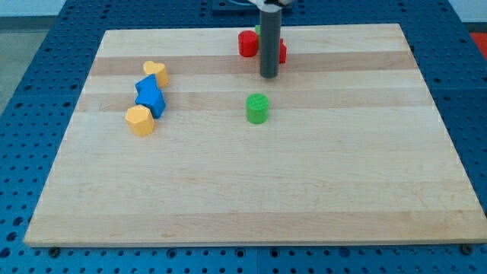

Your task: Push green circle left to the red star

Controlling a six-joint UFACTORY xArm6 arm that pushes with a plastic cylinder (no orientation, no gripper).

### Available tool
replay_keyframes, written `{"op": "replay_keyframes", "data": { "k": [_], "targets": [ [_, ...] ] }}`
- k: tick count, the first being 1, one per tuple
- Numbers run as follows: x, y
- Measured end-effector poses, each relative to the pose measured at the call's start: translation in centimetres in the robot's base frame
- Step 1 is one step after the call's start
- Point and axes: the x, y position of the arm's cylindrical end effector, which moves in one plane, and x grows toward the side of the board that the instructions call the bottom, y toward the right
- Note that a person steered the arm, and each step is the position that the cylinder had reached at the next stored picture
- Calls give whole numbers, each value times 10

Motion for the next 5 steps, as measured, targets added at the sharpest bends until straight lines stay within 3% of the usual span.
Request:
{"op": "replay_keyframes", "data": {
  "k": [2, 4, 5],
  "targets": [
    [89, 5],
    [112, -46],
    [112, -41]
  ]
}}
